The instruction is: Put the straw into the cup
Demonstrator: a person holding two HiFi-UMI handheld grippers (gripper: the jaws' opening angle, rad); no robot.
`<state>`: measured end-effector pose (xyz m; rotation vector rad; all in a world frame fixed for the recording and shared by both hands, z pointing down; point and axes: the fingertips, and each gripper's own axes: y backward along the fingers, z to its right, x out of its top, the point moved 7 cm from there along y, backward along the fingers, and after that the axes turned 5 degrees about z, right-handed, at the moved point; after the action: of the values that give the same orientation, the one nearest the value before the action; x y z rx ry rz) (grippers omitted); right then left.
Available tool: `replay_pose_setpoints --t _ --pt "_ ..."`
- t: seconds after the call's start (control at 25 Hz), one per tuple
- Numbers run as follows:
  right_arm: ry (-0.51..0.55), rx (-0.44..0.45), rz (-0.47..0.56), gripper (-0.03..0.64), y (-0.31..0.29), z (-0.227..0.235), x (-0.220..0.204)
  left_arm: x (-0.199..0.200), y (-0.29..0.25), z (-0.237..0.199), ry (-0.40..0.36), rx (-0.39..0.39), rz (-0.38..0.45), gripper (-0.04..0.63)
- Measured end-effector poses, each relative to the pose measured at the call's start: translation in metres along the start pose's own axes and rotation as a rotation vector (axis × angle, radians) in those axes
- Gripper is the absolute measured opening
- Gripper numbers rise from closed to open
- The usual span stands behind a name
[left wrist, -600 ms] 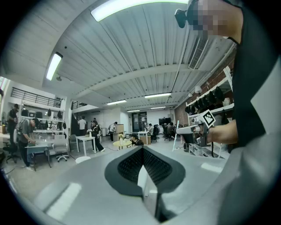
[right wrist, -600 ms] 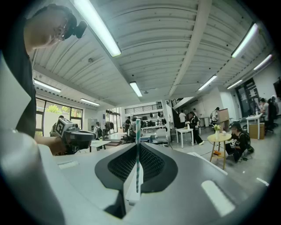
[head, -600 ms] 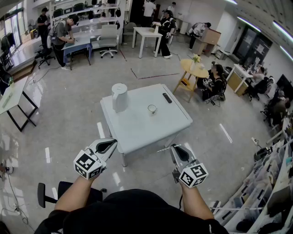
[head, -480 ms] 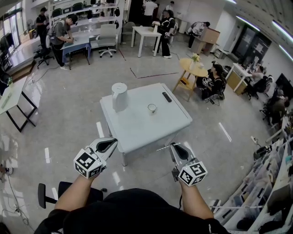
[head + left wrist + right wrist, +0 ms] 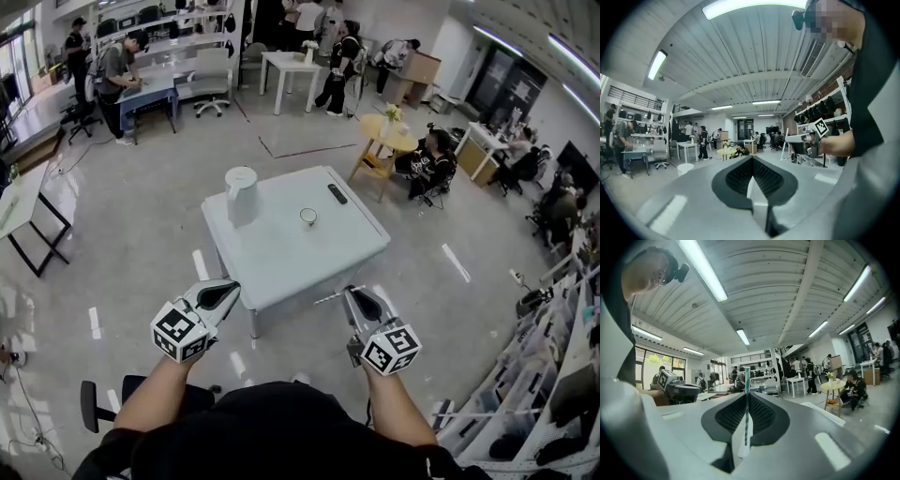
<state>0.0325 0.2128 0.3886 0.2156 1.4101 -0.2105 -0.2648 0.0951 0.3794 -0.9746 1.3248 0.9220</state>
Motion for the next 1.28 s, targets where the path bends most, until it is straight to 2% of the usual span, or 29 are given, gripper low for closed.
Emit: replay_pose_setpoints --t 0.28,1.28 --pt "-0.005 -0.01 0.007 0.044 0.0 0.003 -0.007 -0.014 -0.001 0.003 0.01 -0.026 -0.006 0.001" --pt "-0.038 0.012 -0.023 0.044 -0.026 0.06 -0.025 -0.028 -0.04 -0.01 0.051 0.011 -0.029 0.001"
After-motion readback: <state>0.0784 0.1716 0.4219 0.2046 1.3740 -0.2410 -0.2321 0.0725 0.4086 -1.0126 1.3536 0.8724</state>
